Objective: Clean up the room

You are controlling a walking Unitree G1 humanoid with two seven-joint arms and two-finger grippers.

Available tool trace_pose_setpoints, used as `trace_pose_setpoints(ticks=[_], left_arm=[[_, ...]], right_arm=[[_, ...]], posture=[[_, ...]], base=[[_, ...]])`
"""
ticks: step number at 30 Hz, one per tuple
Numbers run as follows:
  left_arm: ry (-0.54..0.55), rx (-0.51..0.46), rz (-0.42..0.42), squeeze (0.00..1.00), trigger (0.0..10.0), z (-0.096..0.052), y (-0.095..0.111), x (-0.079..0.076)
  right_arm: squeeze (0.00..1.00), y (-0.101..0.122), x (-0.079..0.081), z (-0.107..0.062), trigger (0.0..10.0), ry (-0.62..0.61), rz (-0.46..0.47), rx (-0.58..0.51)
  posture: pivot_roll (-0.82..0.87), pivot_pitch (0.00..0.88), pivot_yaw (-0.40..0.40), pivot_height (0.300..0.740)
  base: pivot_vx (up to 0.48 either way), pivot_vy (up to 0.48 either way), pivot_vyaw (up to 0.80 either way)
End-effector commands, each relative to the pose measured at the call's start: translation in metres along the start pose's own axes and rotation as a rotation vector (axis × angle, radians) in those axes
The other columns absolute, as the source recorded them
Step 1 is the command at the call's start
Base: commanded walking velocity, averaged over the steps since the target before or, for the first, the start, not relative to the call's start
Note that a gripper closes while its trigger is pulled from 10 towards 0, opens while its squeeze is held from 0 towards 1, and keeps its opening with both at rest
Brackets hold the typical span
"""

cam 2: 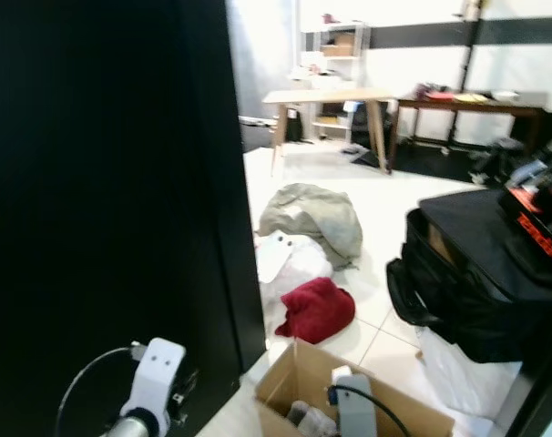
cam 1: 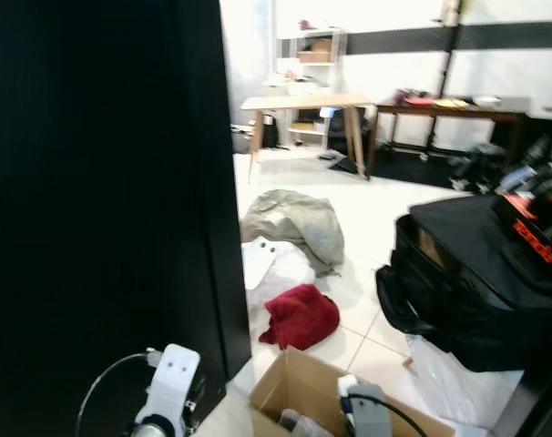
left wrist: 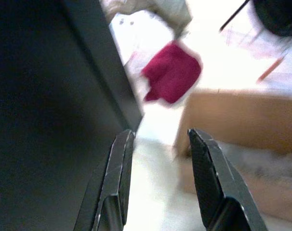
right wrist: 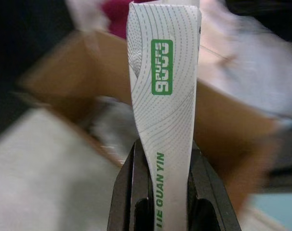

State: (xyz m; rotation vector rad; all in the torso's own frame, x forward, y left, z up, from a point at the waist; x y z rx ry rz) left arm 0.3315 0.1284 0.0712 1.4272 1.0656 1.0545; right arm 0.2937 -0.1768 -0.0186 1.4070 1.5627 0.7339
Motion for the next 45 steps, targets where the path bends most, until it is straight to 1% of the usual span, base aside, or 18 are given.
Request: trace_pose_setpoints(ticks=[1,3,7,13,18,29,36,45], left_arm=[[0.024,0.052,0.002,0.0,10.0,-0.008,-0.015,0.01],[0.016,0.056,-0.003,0.0,10.0,-0.008,-0.017,0.006],[0.013,0.057,-0.006,0.0,10.0,-0.009,-0.017,0.005],[0.004,0.067,-0.021,0.0,10.0,-0.01,-0.02,0.004],[-0.012,0.092,-0.034,0.0,10.0,-0.013,-0.027,-0.001],[-0.025,0.097,-0.05,0.0,10.0,-0.016,-0.029,-0.006],[-0.028,0.105,-0.054,0.0,10.0,-0.014,-0.03,-0.01],[-0.019,0.101,-0.059,0.0,10.0,-0.012,-0.029,-0.009]], right_arm=[[0.0,0.01,0.009,0.001,10.0,0.02,0.008,-0.024],[0.0,0.009,0.008,0.0,10.0,0.026,0.001,-0.021],[0.0,0.009,0.008,0.0,10.0,0.029,-0.002,-0.02],[0.0,0.006,0.011,0.0,10.0,0.049,-0.031,-0.004],[0.0,0.006,0.009,0.0,10.0,0.056,-0.056,0.005],[0.0,0.005,0.007,-0.001,10.0,0.066,-0.076,0.018],[0.0,0.006,0.003,0.0,10.0,0.071,-0.088,0.021],[0.0,0.01,0.0,0.002,10.0,0.068,-0.098,0.017]], posture=[[0.02,0.09,0.058,0.74],[0.02,0.092,0.051,0.74],[0.02,0.095,0.046,0.74],[0.01,0.1,0.026,0.74],[0.01,0.106,0.015,0.74],[0.0,0.111,0.003,0.74],[-0.01,0.106,-0.008,0.74],[-0.01,0.101,-0.014,0.74]], base=[[0.315,0.0,0.0],[0.311,0.0,0.0],[0.313,0.0,0.0],[0.299,0.0,0.0],[0.0,0.0,0.0],[0.0,0.0,0.0],[0.0,-0.48,0.0],[0.0,-0.48,0.0]])
Point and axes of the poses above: a point about 5 cm out from each wrist's last joint towards the gripper, its own z axis pointing out of the wrist towards the gripper, its own y axis along the axis of the wrist's last joint, x = y × z, the point moved 3 cm from there along z, pointing out of the wrist towards the gripper, and after that the axes turned 6 degrees about -z, right-handed, at the moved point
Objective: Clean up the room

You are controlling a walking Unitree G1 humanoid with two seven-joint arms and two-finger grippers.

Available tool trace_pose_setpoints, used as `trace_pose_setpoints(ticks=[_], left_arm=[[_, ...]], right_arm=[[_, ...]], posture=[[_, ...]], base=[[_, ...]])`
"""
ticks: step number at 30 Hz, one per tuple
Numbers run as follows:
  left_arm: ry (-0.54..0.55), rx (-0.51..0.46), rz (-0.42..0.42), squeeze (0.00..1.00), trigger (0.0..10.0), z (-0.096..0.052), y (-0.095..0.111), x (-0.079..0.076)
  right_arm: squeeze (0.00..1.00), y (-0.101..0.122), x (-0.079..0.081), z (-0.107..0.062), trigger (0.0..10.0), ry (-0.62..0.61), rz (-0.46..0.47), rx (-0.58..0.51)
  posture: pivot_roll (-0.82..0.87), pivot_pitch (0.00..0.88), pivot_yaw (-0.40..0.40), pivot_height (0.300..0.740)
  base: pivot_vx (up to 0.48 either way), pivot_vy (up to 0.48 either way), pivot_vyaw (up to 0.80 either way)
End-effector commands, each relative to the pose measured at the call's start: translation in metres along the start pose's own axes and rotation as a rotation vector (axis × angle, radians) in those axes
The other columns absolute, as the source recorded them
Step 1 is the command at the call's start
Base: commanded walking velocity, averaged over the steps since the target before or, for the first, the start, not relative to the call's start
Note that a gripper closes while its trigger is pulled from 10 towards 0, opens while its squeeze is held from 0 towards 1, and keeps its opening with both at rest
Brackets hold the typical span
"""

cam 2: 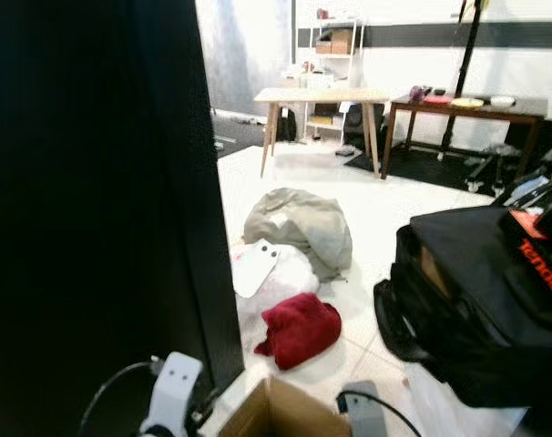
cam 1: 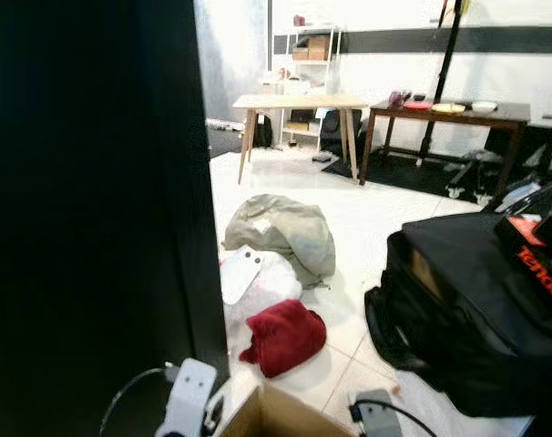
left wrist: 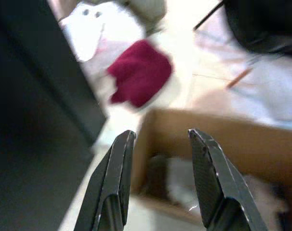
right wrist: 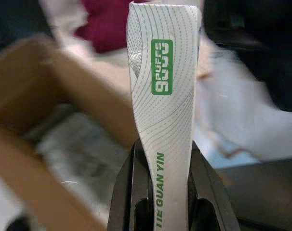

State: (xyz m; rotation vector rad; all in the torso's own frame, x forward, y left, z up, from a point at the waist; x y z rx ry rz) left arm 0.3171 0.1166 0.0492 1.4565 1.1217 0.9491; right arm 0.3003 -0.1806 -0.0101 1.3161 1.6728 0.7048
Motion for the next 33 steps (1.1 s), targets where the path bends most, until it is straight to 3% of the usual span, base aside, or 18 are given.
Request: trace_pose_setpoints(ticks=[1,4,12,14,30,32,33], left_arm=[[0.023,0.031,-0.021,0.0,10.0,-0.0025,-0.0069,0.0077],[0.015,0.021,-0.083,0.0,10.0,-0.002,-0.0042,0.0075],[0.015,0.017,-0.079,0.0,10.0,-0.0025,-0.0039,0.0075],[0.028,0.017,-0.032,0.0,10.0,-0.0031,-0.0044,0.0101],[-0.005,0.048,0.04,0.0,10.0,-0.0044,-0.0093,0.0121],[-0.07,0.042,0.069,0.0,10.0,-0.0026,-0.0077,0.0053],[-0.07,0.042,0.069,0.0,10.0,-0.0026,-0.0077,0.0053]], right_arm=[[0.0,0.0014,0.005,-0.0002,10.0,0.014,0.004,0.0],[0.0,0.0018,0.0044,-0.0003,10.0,0.014,-0.002,0.0],[0.0,0.0017,0.0041,-0.0006,10.0,0.014,-0.002,0.001],[0.0,0.0018,0.0055,-0.0008,10.0,0.017,-0.002,0.002],[0.0,0.0014,0.0073,0.0007,10.0,0.041,-0.029,0.016],[0.0,-0.0033,0.0107,0.0063,10.0,0.128,-0.121,0.074],[0.0,-0.0033,0.0107,0.0063,10.0,0.128,-0.121,0.074]], posture=[[-0.01,0.101,-0.016,0.74],[-0.01,0.101,-0.017,0.74],[-0.01,0.102,-0.016,0.74],[-0.01,0.099,-0.017,0.74],[0.0,0.102,-0.021,0.74],[-0.01,0.105,-0.02,0.74],[-0.01,0.105,-0.02,0.74]], base=[[0.0,0.0,0.0],[0.0,0.16,0.0],[0.0,0.48,0.0],[0.0,0.0,0.0],[0.0,0.0,0.0],[0.0,0.0,0.0],[0.0,0.0,0.0]])
Point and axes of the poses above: a point about 5 cm out from each wrist's last joint towards the gripper, its own z axis pointing out of the wrist towards the gripper, its own y axis along the axis of the wrist's last joint, x = y × z, the point moved 3 cm from there along z, pointing out of the wrist towards the gripper, and after that the axes turned 6 degrees about -z, right-handed, at the moved point
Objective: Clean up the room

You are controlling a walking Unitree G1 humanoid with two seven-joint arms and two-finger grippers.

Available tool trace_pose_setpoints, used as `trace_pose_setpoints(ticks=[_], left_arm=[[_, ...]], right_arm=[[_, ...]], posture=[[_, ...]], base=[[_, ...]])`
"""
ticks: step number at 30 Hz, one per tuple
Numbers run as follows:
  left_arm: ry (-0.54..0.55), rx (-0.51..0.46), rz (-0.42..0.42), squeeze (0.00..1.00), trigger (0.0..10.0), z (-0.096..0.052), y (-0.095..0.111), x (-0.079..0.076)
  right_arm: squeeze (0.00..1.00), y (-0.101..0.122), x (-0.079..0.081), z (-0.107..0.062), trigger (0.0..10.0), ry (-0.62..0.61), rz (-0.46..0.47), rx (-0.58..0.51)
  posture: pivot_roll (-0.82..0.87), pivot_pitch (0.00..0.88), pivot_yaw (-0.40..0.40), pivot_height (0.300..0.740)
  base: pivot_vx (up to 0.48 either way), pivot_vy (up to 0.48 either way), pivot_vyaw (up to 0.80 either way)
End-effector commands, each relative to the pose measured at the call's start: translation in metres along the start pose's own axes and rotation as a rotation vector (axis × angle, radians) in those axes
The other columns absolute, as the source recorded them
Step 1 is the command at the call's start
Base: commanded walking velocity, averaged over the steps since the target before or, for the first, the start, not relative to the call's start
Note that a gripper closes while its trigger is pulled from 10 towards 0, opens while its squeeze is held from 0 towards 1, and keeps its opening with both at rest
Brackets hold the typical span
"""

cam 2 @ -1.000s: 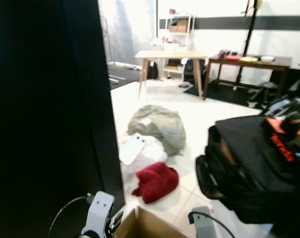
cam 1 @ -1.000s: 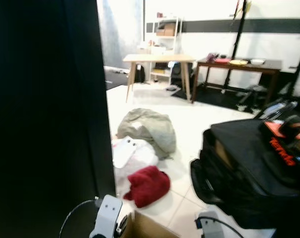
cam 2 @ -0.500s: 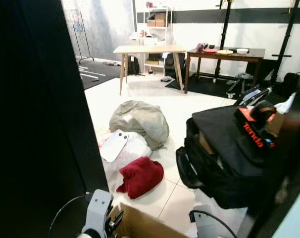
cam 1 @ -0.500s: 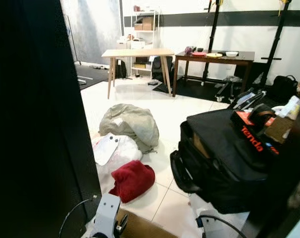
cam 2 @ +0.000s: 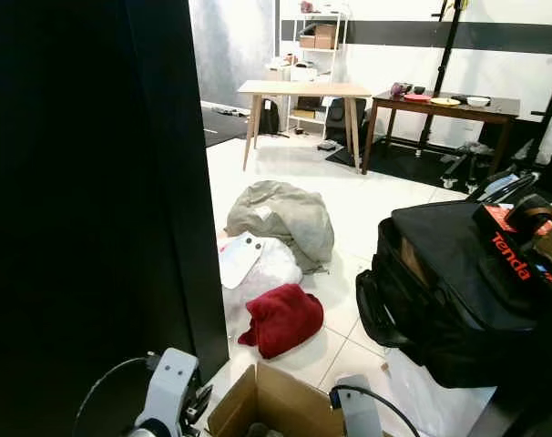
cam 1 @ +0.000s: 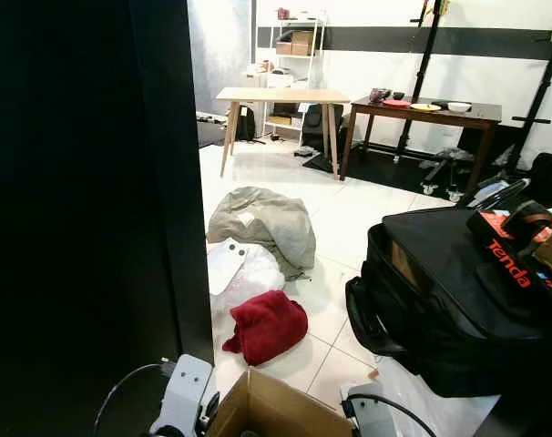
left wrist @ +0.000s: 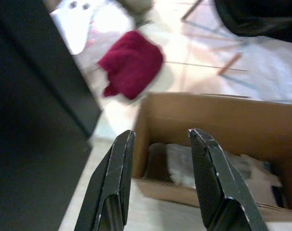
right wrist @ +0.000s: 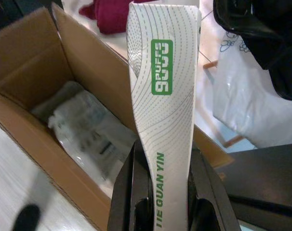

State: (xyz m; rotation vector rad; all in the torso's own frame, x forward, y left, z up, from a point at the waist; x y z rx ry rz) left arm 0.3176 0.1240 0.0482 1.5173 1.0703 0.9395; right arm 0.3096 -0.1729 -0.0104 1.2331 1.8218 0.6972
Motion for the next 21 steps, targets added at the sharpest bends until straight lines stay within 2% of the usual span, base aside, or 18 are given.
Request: trace_pose_setpoints(ticks=[1,5,8,12,15,21], left_arm=[[-0.038,0.024,0.05,0.0,10.0,0.0,-0.006,-0.003],[-0.062,0.017,0.111,0.0,10.0,0.0,-0.005,-0.005],[-0.079,0.015,0.127,0.0,10.0,0.0,-0.005,-0.006],[-0.146,-0.026,0.194,0.0,10.0,-0.001,0.003,-0.008],[-0.158,-0.042,0.21,0.0,10.0,-0.002,0.006,-0.008],[-0.27,-0.103,0.256,0.0,10.0,-0.01,0.018,-0.018]], right_arm=[[0.0,-0.009,0.006,0.001,10.0,0.056,-0.04,0.049],[0.0,-0.002,0.005,0.005,10.0,0.11,-0.077,0.042],[0.0,0.002,0.005,0.007,10.0,0.135,-0.101,0.037],[0.0,0.023,0.007,0.013,10.0,0.226,-0.159,-0.004],[0.0,0.028,0.007,0.014,10.0,0.243,-0.167,-0.016],[0.0,0.044,0.007,0.018,10.0,0.276,-0.286,-0.04]], posture=[[-0.01,0.108,-0.022,0.74],[-0.01,0.112,-0.03,0.74],[-0.01,0.116,-0.032,0.74],[0.0,0.155,-0.04,0.74],[0.0,0.155,-0.04,0.74],[0.03,0.27,-0.063,0.74]], base=[[0.0,0.0,0.0],[0.0,0.0,0.0],[0.0,0.0,0.0],[0.0,0.0,0.0],[0.0,0.0,0.0],[0.0,0.0,0.0]])
Point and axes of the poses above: a point about 5 cm out from each wrist's last joint towards the gripper, its own z axis pointing out of the wrist towards the gripper, its own y axis along the axis of the wrist's last joint, x = y × z, the point moved 3 cm from there along z, pointing out of the wrist towards the gripper, and after that the axes turned 6 degrees about -z, right-handed, at the moved point
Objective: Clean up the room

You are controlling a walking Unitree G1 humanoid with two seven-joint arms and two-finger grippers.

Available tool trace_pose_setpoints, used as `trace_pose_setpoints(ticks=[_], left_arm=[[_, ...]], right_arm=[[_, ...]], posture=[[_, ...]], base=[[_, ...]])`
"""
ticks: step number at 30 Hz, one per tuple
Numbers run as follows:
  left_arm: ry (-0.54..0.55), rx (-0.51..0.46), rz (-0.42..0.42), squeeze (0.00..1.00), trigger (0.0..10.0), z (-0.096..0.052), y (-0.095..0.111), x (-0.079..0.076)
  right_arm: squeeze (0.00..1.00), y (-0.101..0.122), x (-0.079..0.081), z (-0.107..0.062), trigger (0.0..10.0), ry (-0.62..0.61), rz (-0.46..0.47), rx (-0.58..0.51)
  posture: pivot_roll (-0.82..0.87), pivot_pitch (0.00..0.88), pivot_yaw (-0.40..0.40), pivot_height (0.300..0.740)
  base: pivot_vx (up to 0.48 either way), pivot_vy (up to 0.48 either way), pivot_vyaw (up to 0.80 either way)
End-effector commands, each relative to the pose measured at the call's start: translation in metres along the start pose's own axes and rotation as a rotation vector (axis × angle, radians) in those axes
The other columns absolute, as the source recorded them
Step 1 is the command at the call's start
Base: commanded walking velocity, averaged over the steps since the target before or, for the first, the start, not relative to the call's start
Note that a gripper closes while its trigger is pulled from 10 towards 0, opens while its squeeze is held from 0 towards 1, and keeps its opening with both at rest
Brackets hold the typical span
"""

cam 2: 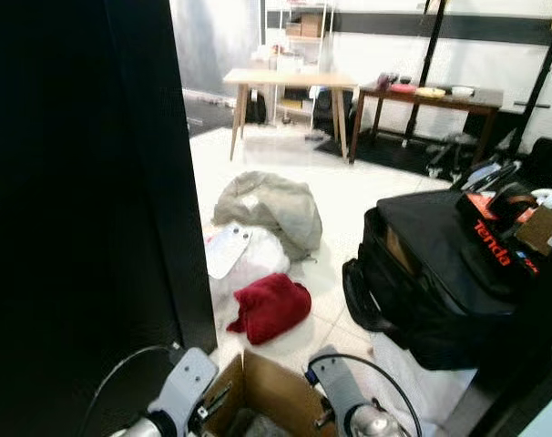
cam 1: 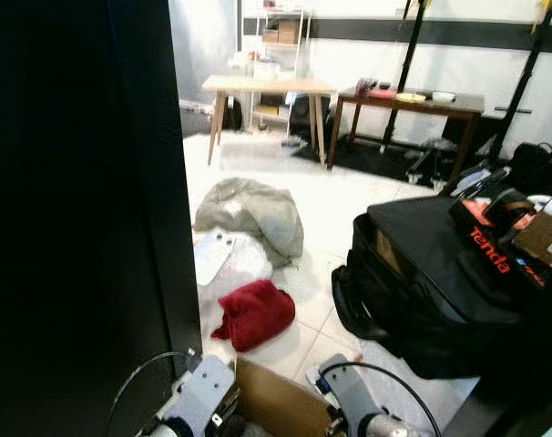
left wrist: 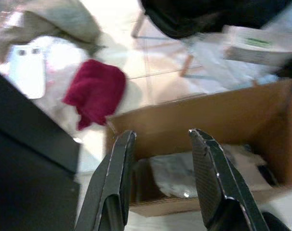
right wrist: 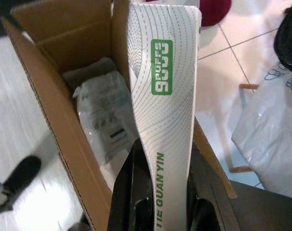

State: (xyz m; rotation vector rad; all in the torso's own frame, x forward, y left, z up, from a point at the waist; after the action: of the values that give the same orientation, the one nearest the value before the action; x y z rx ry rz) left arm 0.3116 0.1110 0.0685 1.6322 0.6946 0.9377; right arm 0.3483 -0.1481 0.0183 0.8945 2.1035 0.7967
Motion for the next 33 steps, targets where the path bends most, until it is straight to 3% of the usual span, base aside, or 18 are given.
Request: trace_pose_setpoints(ticks=[1,12,23,25,27,29,30,33], left_arm=[[-0.051,0.0,0.031,0.0,10.0,-0.003,-0.001,-0.006],[-0.161,-0.055,0.119,0.0,10.0,-0.012,0.014,-0.008],[-0.183,-0.114,0.142,0.0,10.0,-0.01,0.024,-0.013],[-0.251,-0.11,0.123,0.0,10.0,-0.012,0.026,-0.021],[-0.251,-0.11,0.123,0.0,10.0,-0.012,0.026,-0.021],[-0.314,-0.104,0.113,0.0,10.0,-0.015,0.025,-0.028],[-0.401,-0.103,0.11,0.0,10.0,-0.021,0.025,-0.037],[-0.473,-0.101,0.115,0.0,10.0,-0.027,0.025,-0.044]], right_arm=[[0.0,-0.006,0.002,0.0,10.0,0.019,-0.041,0.023],[0.0,0.001,0.003,0.006,10.0,0.006,-0.104,0.047],[0.0,0.01,0.013,0.01,10.0,0.047,-0.133,0.003],[0.0,0.012,0.017,0.011,10.0,0.064,-0.155,-0.002],[0.0,0.012,0.017,0.011,10.0,0.064,-0.155,-0.002],[0.0,0.013,0.019,0.011,10.0,0.072,-0.169,-0.004],[0.0,0.015,0.02,0.012,10.0,0.08,-0.18,-0.008],[0.0,0.016,0.02,0.013,10.0,0.083,-0.195,-0.01]], posture=[[0.03,0.27,-0.063,0.74],[0.05,0.391,-0.038,0.74],[0.05,0.397,-0.029,0.74],[0.06,0.395,-0.027,0.74],[0.06,0.395,-0.027,0.74],[0.06,0.394,-0.025,0.74],[0.05,0.394,-0.025,0.74],[0.06,0.393,-0.025,0.74]], base=[[0.0,0.0,0.0],[0.0,0.0,0.0],[0.0,0.0,0.0],[0.0,0.0,0.0],[0.0,0.0,0.0],[0.0,0.0,0.0],[0.0,0.0,0.0],[0.0,0.0,0.0]])
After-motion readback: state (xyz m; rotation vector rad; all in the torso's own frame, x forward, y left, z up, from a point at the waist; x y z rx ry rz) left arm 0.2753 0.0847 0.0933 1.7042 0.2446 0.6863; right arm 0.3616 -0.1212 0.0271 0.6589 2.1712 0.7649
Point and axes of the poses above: a point about 5 cm out from each wrist's last joint towards the gripper, its own z axis pointing out of the wrist towards the gripper, its own y axis along the axis of the wrist's last joint, x = y × z, the point moved 3 cm from there along z, pointing out of the wrist towards the gripper, and after that the axes turned 6 degrees about -z, right-handed, at the moved point
